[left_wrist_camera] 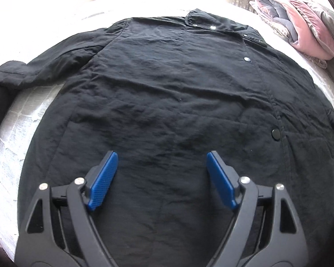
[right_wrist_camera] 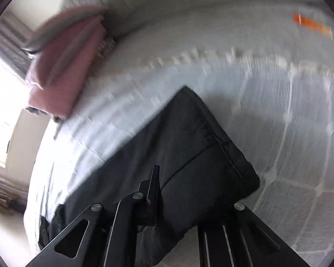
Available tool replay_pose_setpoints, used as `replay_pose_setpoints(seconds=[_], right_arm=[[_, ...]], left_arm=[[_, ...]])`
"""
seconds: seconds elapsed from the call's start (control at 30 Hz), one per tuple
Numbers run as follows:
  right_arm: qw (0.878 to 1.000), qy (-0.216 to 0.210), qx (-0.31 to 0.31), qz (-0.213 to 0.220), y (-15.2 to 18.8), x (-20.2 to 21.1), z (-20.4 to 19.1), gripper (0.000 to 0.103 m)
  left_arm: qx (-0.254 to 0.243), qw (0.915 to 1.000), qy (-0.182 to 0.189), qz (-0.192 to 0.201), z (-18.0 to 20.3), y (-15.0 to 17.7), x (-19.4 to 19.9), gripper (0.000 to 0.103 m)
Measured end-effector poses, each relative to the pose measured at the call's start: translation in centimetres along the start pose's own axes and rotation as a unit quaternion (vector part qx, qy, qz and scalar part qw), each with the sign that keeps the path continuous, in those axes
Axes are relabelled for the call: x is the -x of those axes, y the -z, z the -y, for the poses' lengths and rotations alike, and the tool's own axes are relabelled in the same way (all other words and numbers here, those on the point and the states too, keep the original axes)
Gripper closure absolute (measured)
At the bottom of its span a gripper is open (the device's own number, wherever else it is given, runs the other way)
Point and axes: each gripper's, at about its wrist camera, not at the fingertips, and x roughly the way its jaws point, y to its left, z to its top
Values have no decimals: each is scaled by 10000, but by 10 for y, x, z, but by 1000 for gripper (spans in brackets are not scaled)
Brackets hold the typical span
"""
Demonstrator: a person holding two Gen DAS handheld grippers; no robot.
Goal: Fold large clothes
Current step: 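Grasp a sleeve cuff with the right gripper and lay it across the coat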
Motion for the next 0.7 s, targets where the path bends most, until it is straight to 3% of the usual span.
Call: replay_pose_setpoints(seconds=[0.17, 0.27, 0.37, 0.4, 0.47, 0.57, 0.7], right_arm=[[9924, -209, 905, 806, 1, 67, -65, 94], [9788, -736, 1486, 1206, 15, 116, -122, 94], [9533, -1289, 2235, 1571, 48, 161, -185, 94], [9397, -1526, 2572, 1662, 68, 178, -214, 94], [9215, -1834, 2994, 1662, 103, 196, -252, 94], [8967, -2121, 3597, 1469, 161, 202, -304, 94], [8642, -2153, 4379, 1227, 248, 182, -355, 94]], left_arm=[[238, 9997, 110, 26, -17, -6, 6, 21], [495, 9986, 142, 109, -35, -11, 12, 21], [850, 9961, 186, 148, -59, -16, 16, 21], [954, 9952, 192, 137, -66, -18, 16, 21], [1115, 9935, 209, 112, -76, -19, 14, 21], [1325, 9909, 200, 97, -90, -21, 13, 21], [1521, 9882, 150, 108, -107, -24, 12, 21]])
